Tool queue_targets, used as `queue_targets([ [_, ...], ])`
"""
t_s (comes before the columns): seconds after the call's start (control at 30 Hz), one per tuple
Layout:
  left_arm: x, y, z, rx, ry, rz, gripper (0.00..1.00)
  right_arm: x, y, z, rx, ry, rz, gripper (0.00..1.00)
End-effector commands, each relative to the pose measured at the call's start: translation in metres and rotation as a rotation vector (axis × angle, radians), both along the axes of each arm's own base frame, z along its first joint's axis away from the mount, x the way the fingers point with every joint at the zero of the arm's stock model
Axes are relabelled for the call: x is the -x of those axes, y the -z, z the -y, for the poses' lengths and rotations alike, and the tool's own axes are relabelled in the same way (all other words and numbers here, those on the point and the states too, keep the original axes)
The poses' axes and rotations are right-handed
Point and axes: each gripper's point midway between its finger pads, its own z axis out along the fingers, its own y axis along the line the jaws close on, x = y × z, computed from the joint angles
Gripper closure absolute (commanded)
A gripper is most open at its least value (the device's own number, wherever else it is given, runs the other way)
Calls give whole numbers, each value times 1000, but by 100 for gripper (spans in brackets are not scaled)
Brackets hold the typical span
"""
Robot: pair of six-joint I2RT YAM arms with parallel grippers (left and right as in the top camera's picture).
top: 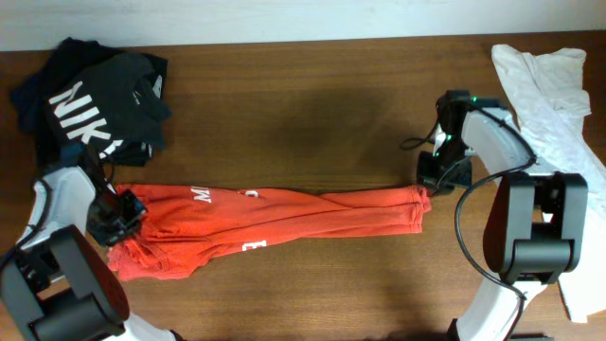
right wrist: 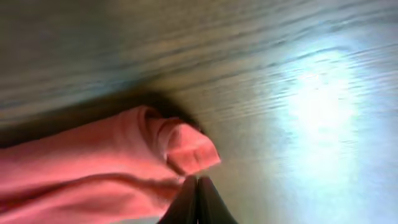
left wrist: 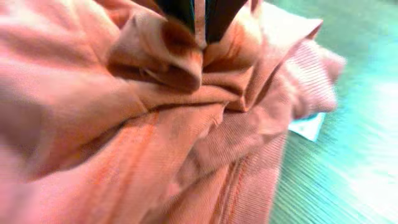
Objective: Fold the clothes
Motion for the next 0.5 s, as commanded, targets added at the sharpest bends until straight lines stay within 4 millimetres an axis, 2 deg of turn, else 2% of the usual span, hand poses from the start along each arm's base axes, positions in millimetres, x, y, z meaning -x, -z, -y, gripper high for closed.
queue_targets([
  [0.0, -17, -55, -12, -82, 1, 121, 88, -20, -30, 13, 31, 28, 47, 95],
  [0.03, -17, -66, -12, -88, 0, 139, 88, -22, -35, 15, 28, 36, 53, 94],
  [0.07, -18, -76, -9, -79, 0, 171, 85, -24, -38, 18, 27, 34, 59, 87],
  [0.1, -19, -82, -3, -55, 0, 203, 79, -23, -38, 20, 26, 29, 59, 72],
  [0.13, -19, -86, 3, -26, 0, 221, 62, -22, -36, 21, 25, 28, 53, 60],
  [0.17, -20, -90, 11, 12, 1, 240, 38, -19, -34, 21, 23, 26, 46, 36],
  [0.2, -20, -91, 18, 46, 1, 248, 7, -16, -31, 21, 19, 27, 33, 18],
  [0.23, -21, -92, 23, 78, 0, 254, 1, -14, -26, 22, 18, 28, 28, 8],
  [0.27, -20, -92, 26, 95, 1, 254, 1, -12, -21, 22, 17, 30, 26, 1],
  [0.33, -18, -92, 29, 106, -1, 245, 1, -10, -9, 11, -72, 10, 35, 1],
  [0.4, -16, -92, 29, 109, -2, 238, 1, -7, 1, -11, -237, -57, 63, 1],
  [0.47, -16, -92, 29, 109, -2, 237, 1, 3, 11, -19, -294, -63, 51, 1],
])
